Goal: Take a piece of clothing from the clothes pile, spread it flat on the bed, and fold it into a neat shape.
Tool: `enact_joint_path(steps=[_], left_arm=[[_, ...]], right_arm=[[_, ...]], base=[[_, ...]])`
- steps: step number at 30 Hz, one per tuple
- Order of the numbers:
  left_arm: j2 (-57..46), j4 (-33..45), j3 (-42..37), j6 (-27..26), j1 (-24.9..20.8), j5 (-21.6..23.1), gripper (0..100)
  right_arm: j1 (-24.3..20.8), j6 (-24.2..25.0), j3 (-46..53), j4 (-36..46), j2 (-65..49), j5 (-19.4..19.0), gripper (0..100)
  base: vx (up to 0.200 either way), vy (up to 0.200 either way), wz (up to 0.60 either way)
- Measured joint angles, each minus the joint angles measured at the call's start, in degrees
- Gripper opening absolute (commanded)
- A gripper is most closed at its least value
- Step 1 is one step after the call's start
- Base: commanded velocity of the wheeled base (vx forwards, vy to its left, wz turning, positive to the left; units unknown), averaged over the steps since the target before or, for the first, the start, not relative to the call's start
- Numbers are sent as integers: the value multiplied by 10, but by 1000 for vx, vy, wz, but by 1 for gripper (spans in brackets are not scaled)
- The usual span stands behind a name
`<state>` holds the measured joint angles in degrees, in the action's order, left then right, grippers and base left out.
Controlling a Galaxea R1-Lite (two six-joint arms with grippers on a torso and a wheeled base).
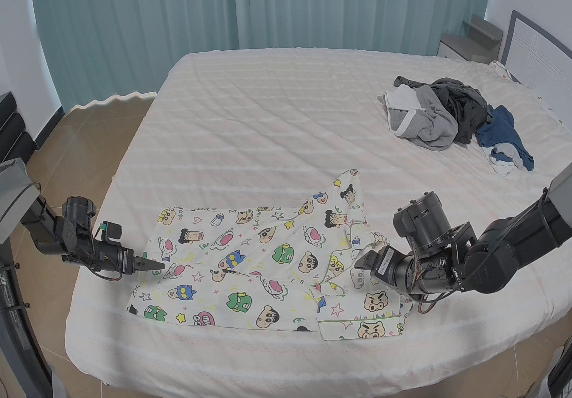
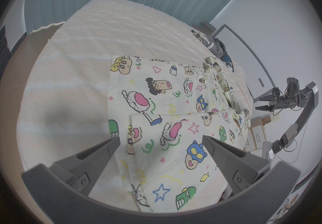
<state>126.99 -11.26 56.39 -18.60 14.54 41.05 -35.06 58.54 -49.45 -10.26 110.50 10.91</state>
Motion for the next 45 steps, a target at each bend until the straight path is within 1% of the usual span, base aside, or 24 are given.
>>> enact_joint_path(steps=[6, 25, 34, 35, 45], left_arm=[[12, -1, -6, -1, -4, 5, 100], [30, -3, -10, -2, -13, 3, 100], [31, -3, -29, -13, -14, 6, 100], [31, -3, -30, -14, -14, 6, 0], [32, -3, -37, -12, -11, 7, 0]], right_arm=[[-1, 0, 0, -1, 1, -1, 100], [-1, 2, 0, -1, 3, -2, 100], [-1, 2, 0, -1, 9, -1, 100], [-1, 2, 0, -2, 9, -1, 100], [-1, 3, 0, -2, 12, -2, 100]], base=[[0, 0, 0], [0, 0, 0], [0, 0, 0], [0, 0, 0], [0, 0, 0]])
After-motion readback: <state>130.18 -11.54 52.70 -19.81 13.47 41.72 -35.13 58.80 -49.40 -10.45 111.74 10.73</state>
